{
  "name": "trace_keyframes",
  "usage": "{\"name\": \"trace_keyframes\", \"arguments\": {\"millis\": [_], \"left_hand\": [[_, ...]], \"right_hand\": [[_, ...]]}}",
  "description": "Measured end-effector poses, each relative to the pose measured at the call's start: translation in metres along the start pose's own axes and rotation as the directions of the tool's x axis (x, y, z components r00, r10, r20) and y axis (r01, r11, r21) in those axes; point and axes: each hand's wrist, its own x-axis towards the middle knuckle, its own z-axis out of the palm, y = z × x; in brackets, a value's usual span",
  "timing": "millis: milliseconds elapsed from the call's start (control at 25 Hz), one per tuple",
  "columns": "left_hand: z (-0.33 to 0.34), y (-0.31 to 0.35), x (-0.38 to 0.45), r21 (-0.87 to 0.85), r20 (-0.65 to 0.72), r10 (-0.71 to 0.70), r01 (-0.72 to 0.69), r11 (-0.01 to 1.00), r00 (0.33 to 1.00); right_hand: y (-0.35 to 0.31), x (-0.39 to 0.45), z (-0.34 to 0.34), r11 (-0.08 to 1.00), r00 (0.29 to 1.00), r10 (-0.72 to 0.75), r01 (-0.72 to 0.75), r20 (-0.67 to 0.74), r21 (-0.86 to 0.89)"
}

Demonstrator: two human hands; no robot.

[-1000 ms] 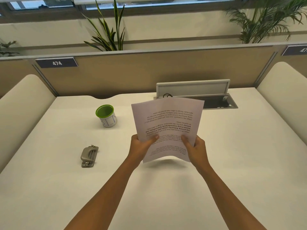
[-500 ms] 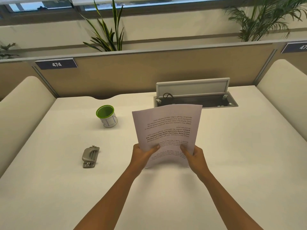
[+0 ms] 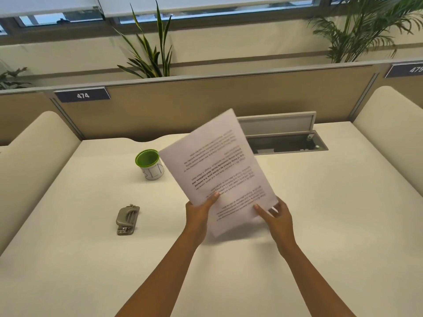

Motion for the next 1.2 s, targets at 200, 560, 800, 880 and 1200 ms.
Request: {"name": "trace_keyframes", "arguments": {"millis": [200,560,800,880,1200], "left_hand": [[0.023,-0.005,-0.009,-0.219,-0.008,-0.124,0.119,0.969,0.992],[0.016,-0.002,-0.014,-0.203,0.034,-0.162,0.166,0.965,0.986],[-0.04,0.034,-0.004,-0.469,0.169,-0.142,0.206,0.859,0.975],[-0.066,0.046,0.003,-0.447,0.243,-0.177,0.272,0.852,0.954],[-0.078,0.05,0.017,0.366,0.233,-0.377,0.278,0.888,0.897]], "right_hand": [[0.005,-0.01,0.023,0.978,0.969,0.09,-0.129,0.23,0.161],[-0.009,-0.005,0.031,0.991,0.992,0.025,-0.04,0.122,0.125],[-0.02,0.009,-0.01,0.99,0.946,0.119,-0.136,0.302,0.034],[-0.023,0.013,-0.024,0.989,0.922,0.148,-0.145,0.359,-0.033],[-0.031,0.026,-0.038,0.971,0.876,0.176,-0.08,0.45,-0.223]]}}
